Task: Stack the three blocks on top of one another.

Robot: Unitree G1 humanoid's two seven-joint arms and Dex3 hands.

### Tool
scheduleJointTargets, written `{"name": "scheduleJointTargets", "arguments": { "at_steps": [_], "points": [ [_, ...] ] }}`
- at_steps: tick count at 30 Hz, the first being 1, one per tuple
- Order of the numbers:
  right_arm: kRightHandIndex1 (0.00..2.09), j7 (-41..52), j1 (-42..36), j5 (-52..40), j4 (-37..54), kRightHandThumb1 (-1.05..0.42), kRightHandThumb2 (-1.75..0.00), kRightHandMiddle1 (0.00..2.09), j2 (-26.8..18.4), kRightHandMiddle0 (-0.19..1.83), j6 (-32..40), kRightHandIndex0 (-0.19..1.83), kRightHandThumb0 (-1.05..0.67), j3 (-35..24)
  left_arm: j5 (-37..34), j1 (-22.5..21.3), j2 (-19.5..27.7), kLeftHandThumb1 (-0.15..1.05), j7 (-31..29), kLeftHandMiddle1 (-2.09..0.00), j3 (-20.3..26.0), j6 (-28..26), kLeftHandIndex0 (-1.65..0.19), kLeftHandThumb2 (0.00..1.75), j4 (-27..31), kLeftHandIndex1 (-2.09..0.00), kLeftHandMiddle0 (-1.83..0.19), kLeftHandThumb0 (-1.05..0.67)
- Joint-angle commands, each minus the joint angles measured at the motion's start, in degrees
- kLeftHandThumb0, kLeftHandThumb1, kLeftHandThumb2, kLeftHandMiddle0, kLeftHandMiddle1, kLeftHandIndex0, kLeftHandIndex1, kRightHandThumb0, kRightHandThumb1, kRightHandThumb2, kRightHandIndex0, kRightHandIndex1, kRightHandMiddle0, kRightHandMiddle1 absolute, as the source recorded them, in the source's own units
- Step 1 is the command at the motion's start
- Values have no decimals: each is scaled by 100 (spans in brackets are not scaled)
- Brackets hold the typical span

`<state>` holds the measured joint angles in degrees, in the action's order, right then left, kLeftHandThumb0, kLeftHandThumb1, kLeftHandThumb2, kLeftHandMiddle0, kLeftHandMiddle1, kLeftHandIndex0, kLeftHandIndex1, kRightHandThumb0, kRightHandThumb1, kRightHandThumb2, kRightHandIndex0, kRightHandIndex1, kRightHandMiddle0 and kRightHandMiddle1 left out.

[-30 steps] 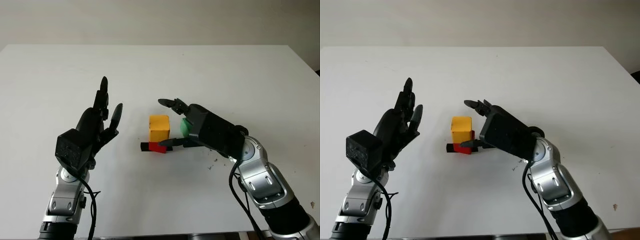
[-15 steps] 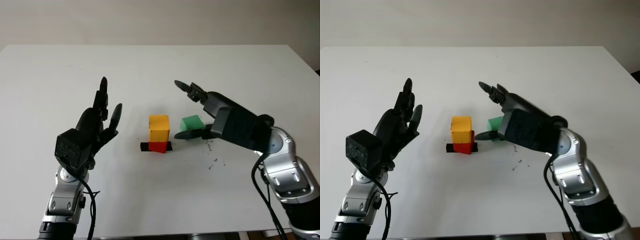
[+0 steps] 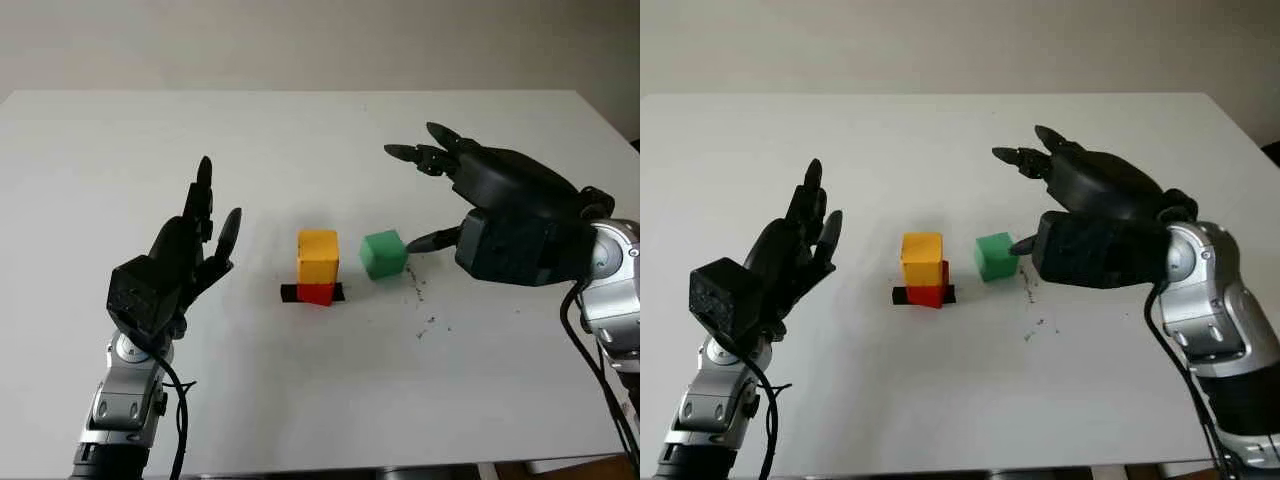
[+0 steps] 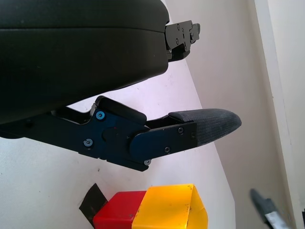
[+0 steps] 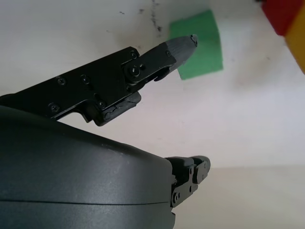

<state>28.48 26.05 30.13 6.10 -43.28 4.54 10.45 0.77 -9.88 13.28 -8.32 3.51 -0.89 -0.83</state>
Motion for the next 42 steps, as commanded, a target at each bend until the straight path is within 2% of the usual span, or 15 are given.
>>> {"name": "scheduleJointTargets", "arguments": {
  "at_steps": [1,9,12,18,31,42],
  "points": [
    [8,-13,120,141,-278,-84,-5,15,-82,30,-240,-3,-55,126,2,-32,45,105,-9,0,33,2,19,63,106,0,19,-78],
    [6,80,362,528,-1184,-86,-6,12,-27,34,-909,-3,-58,492,-11,-31,49,105,-19,0,34,6,19,62,122,0,19,-77],
    [7,-156,396,674,-1493,-86,-6,12,-13,37,-1313,-1,-61,606,-9,-24,48,105,-12,0,39,43,19,61,108,0,19,-77],
    [7,-476,345,848,-1770,-89,-6,11,143,39,-1627,1,-60,702,-3,-15,56,105,-26,0,32,49,19,62,97,0,19,-75],
    [7,-990,300,760,-1835,-92,-5,9,329,41,-1696,5,-60,555,-6,0,48,105,-16,-1,39,33,19,62,84,-1,19,-76],
    [6,-915,340,765,-1650,-92,-5,9,356,42,-1482,5,-56,482,5,1,56,105,-32,0,21,37,19,62,106,0,19,-75]
  ]
}}
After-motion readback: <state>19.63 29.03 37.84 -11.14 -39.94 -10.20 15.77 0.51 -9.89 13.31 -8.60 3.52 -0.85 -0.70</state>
